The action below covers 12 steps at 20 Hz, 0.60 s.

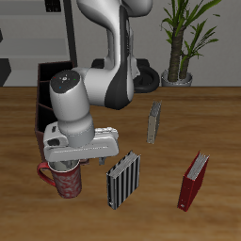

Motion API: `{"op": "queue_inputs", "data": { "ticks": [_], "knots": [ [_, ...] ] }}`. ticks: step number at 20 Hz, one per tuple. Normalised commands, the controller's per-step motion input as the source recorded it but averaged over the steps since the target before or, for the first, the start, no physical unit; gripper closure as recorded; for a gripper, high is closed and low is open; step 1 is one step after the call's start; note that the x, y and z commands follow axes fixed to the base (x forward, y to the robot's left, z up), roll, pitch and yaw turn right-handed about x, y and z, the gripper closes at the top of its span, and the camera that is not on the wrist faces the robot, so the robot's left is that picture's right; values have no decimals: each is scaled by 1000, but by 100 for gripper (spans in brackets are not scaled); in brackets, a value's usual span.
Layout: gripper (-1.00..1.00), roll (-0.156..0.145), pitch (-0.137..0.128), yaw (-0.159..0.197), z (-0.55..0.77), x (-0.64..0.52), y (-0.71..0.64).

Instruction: Place the red mug into the right desk caddy's right compartment

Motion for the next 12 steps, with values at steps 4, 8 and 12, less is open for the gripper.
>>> {"op": "queue_inputs", "data": {
  "ticks": [4, 8, 12],
  "knots": [
    [100, -34, 62, 11, -334, 79, -84],
    [100, 2, 24, -19, -180, 19, -51],
    [100, 5, -6, -1, -10, 45, -6]
  ]
}}
